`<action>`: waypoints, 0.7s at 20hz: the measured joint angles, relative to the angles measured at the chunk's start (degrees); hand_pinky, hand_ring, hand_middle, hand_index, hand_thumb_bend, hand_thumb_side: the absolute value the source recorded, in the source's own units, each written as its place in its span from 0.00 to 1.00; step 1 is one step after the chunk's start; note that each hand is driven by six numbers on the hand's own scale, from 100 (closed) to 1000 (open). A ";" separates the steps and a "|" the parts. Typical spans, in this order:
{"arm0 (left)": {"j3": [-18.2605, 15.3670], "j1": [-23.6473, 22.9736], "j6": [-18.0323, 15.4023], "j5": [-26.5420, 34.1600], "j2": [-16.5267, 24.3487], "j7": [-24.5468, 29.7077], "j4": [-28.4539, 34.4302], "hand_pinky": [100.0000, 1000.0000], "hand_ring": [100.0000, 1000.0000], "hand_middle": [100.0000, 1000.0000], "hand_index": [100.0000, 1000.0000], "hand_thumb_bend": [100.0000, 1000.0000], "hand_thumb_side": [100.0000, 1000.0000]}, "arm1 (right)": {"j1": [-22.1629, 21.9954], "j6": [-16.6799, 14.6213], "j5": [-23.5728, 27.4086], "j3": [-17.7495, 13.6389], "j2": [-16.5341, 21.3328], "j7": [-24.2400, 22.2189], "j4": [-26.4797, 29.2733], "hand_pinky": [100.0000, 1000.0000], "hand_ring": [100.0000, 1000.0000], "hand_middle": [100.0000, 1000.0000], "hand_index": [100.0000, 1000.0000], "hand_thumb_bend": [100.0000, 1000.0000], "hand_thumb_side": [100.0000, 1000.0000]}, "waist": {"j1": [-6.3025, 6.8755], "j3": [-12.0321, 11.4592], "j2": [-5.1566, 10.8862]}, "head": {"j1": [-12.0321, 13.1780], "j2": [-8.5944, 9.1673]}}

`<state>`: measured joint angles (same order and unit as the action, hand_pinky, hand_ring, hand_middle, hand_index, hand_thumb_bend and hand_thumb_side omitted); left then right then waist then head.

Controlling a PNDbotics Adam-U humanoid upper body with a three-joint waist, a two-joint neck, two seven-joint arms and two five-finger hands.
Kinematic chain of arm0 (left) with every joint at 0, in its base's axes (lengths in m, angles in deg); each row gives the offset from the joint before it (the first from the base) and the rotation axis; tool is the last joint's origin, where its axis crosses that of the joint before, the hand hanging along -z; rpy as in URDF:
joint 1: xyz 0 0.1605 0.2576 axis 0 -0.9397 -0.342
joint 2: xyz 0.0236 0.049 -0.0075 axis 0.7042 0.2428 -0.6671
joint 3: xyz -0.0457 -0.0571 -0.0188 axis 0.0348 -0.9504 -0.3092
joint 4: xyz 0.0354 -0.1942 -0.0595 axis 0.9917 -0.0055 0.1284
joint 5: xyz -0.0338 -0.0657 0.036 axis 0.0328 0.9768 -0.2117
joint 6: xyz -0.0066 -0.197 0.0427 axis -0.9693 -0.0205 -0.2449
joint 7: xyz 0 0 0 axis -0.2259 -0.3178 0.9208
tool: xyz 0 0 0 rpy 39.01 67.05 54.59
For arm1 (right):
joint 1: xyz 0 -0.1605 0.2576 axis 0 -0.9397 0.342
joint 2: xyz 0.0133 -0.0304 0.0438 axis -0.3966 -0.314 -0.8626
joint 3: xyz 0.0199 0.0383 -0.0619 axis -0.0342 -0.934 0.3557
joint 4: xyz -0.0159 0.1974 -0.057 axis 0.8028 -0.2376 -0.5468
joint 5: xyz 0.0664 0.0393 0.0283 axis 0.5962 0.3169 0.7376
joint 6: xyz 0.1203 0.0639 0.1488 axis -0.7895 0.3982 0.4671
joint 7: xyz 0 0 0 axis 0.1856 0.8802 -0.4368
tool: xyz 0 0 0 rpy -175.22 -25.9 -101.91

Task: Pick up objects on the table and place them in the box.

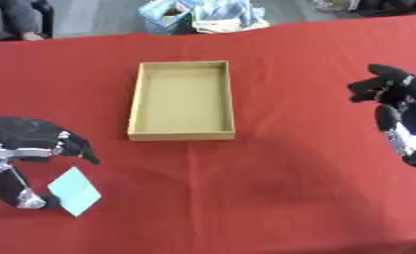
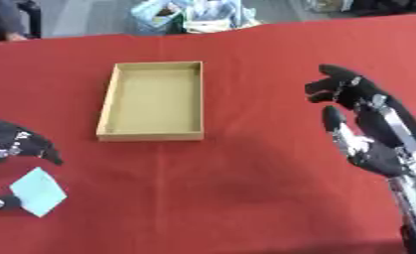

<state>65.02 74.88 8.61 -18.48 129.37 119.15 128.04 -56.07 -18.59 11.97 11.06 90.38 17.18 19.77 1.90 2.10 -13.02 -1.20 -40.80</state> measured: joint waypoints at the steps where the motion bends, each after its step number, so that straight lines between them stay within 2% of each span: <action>1: -0.03 0.00 0.00 0.07 0.02 0.00 0.03 0.81 0.80 0.77 0.91 0.41 0.15 | 0.00 0.00 0.00 0.00 0.00 0.00 0.00 0.71 0.79 0.65 0.92 0.00 0.50 | 0.02 -0.01 0.00 | 0.00 0.00; 5: -0.71 -0.21 0.02 0.76 0.86 0.02 0.79 0.81 0.80 0.78 0.91 0.45 0.18 | 0.00 0.01 0.00 0.01 0.00 -0.02 0.00 0.71 0.79 0.65 0.92 0.00 0.50 | 0.09 -0.04 0.00 | -0.01 0.00; 14: -1.06 -0.52 0.03 1.50 2.07 0.03 1.79 0.81 0.80 0.77 0.91 0.45 0.20 | 0.01 -0.02 0.00 0.02 0.02 -0.06 -0.01 0.71 0.79 0.65 0.92 0.00 0.50 | 0.15 0.15 0.00 | 0.00 0.01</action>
<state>63.96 74.37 8.64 -16.97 131.44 119.18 129.83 -56.06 -18.60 11.97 11.08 90.40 17.12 19.75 2.05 2.25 -13.01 -1.19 -40.79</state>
